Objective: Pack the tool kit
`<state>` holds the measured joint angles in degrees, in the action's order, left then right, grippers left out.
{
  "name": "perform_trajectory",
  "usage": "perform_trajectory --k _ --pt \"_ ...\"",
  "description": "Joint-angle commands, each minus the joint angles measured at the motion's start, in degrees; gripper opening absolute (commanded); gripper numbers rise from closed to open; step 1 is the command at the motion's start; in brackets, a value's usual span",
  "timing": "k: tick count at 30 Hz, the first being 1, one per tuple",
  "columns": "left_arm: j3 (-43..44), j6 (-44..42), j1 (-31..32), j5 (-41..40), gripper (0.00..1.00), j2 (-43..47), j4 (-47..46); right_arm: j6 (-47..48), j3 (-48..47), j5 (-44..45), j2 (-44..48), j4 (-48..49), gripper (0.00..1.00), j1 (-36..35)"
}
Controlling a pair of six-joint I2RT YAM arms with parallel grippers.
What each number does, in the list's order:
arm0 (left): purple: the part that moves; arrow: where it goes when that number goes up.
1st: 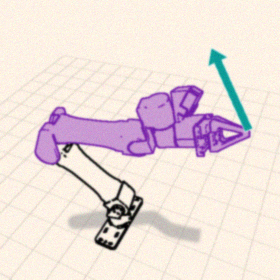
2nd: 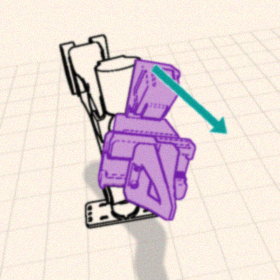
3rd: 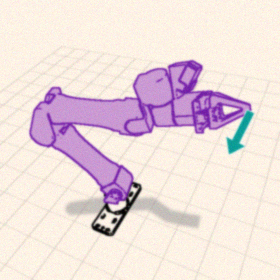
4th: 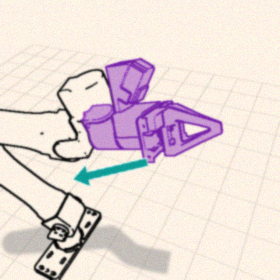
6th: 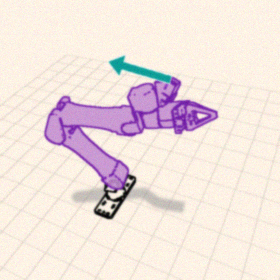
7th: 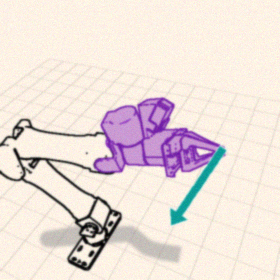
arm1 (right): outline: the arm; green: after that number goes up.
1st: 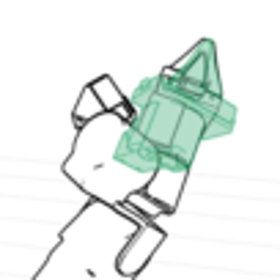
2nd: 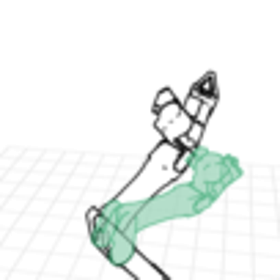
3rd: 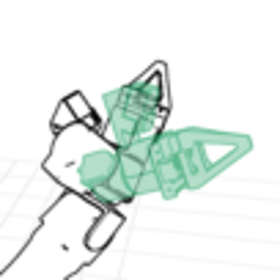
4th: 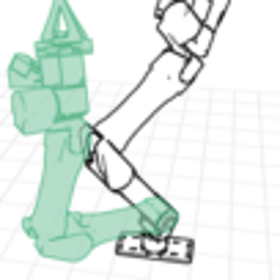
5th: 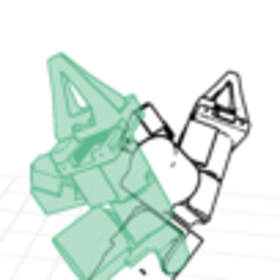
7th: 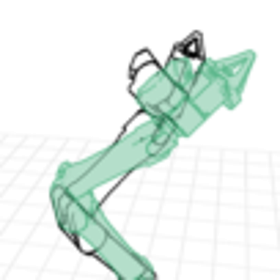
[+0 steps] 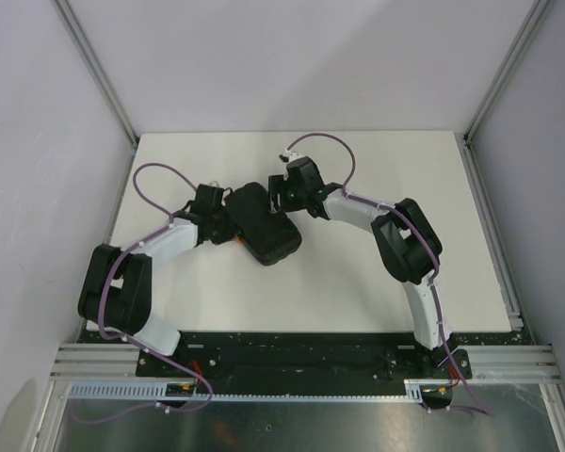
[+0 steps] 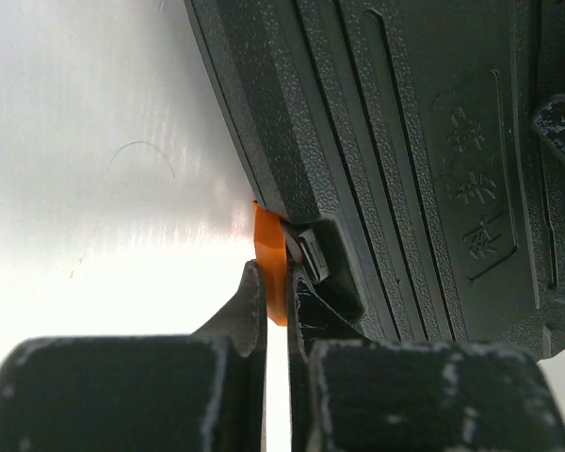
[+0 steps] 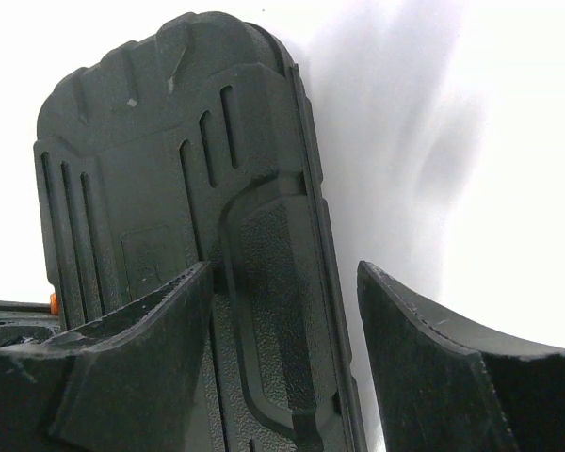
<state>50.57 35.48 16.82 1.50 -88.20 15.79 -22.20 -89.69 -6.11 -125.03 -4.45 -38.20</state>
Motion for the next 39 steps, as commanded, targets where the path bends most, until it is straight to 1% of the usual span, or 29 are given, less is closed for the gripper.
perform_trajectory --k 1,5,6,7,9,11,13,14,16,20,22,24,25,27,28,30,34,39 --pt "4.00 -1.73 2.67 2.88 0.00 4.63 -13.37 5.39 5.66 -2.71 -11.72 -25.86 0.66 -5.43" --pt "4.79 1.70 2.69 3.92 0.00 3.62 -13.46 5.48 5.34 -2.62 -11.83 -26.35 0.65 -5.48" --pt "4.54 2.93 2.69 4.15 0.01 3.37 -13.40 5.53 5.33 -2.60 -11.82 -26.37 0.65 -5.48" --pt "4.19 4.33 2.69 4.32 0.03 3.21 -13.36 5.60 5.32 -2.55 -11.82 -26.43 0.65 -5.49" --pt "3.09 7.38 2.69 4.28 0.16 3.43 -13.34 5.79 5.32 -2.52 -11.81 -26.59 0.64 -5.49" --pt "2.07 10.13 2.69 4.23 0.27 4.19 -13.40 5.88 5.32 -2.62 -11.81 -26.58 0.64 -5.55" --pt "1.18 12.24 2.69 3.56 0.41 5.46 -13.41 5.92 5.32 -2.66 -11.88 -26.62 0.63 -5.53" --pt "0.93 12.72 2.69 3.19 0.46 6.05 -13.42 5.93 5.32 -2.67 -11.89 -26.60 0.63 -5.55" --pt "0.58 13.20 2.69 2.60 0.53 6.91 -13.40 5.98 5.31 -2.68 -11.96 -26.63 0.63 -5.57" --pt "-0.06 13.95 2.71 2.75 0.58 6.88 -14.01 6.04 5.31 -2.48 -12.11 -26.77 0.62 -5.57" --pt "-0.43 14.27 2.70 2.80 0.63 6.57 -14.40 6.14 5.31 -2.32 -12.13 -26.89 0.62 -5.64" --pt "-0.94 14.24 2.65 2.17 0.71 6.60 -14.63 6.07 5.38 -2.26 -12.20 -26.92 0.62 -5.61" --pt "-1.23 14.12 2.67 1.79 0.77 6.67 -14.68 6.09 5.39 -2.29 -12.18 -26.92 0.62 -5.64" --pt "-2.07 13.98 2.51 1.06 0.92 6.91 -14.77 6.00 5.40 -2.43 -12.21 -26.82 0.62 -5.59" --pt "-2.54 13.90 2.38 0.84 0.96 7.04 -14.75 6.01 5.40 -2.42 -12.19 -26.79 0.62 -5.58" --pt "-3.49 13.91 1.96 0.73 0.98 7.47 -14.74 5.95 5.40 -2.42 -12.24 -26.70 0.62 -5.64" --pt "-5.63 12.89 0.14 -0.29 0.99 9.15 -14.65 5.99 5.40 -2.62 -12.32 -26.67 0.63 -5.38" --pt "-8.73 11.94 -5.45 0.63 1.00 10.75 -14.50 6.21 5.51 -4.27 -11.77 -26.09 0.66 -4.37"
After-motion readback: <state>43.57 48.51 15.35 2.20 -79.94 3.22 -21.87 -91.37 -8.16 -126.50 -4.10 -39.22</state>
